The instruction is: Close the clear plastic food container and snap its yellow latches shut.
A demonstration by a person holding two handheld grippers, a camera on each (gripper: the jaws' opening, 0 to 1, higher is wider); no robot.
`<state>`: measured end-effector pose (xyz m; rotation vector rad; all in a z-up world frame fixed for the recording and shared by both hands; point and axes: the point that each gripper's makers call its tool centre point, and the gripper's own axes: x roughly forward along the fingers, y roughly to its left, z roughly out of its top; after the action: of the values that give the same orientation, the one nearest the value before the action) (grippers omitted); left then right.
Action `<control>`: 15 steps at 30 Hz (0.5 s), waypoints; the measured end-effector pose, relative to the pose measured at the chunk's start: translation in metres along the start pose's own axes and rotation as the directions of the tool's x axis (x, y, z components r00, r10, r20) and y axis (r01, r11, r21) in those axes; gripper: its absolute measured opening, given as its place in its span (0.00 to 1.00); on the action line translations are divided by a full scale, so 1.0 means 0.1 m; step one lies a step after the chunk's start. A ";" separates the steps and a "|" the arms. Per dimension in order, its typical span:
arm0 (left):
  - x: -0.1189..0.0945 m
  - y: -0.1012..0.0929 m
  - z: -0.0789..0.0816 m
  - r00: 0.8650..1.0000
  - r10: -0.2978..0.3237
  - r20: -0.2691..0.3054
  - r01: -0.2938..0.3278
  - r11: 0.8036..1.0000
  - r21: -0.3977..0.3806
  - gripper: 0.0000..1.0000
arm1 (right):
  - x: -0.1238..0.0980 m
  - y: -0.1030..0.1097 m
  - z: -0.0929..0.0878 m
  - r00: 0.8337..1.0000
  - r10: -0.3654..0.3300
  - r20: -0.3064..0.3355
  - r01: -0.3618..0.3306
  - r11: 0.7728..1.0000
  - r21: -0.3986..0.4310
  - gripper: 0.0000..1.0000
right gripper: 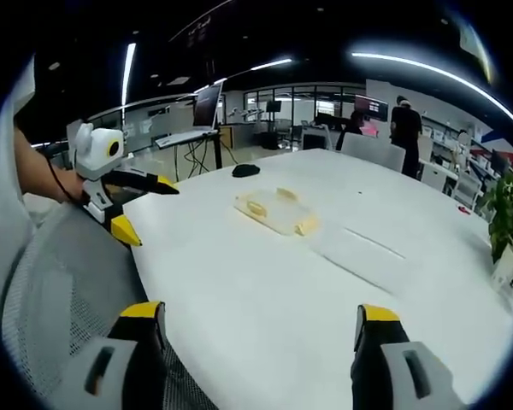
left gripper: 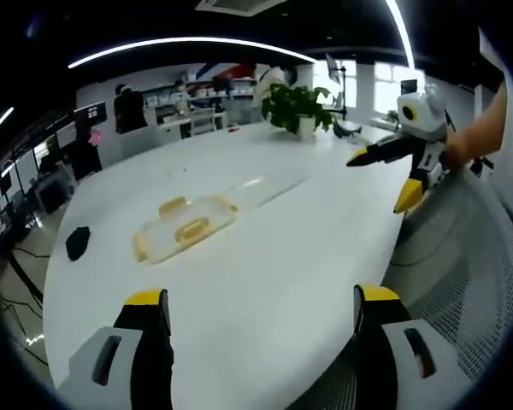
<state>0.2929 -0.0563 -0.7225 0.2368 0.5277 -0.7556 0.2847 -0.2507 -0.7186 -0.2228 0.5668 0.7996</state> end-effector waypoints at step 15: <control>-0.01 0.01 0.01 1.000 -0.001 0.005 0.001 1.000 0.006 0.86 | 0.02 -0.01 -0.03 1.000 -0.006 -0.023 0.006 1.000 -0.010 0.91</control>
<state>0.2930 -0.0555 -0.7206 0.2403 0.5208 -0.7582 0.2853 -0.2520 -0.7224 -0.2428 0.5838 0.7948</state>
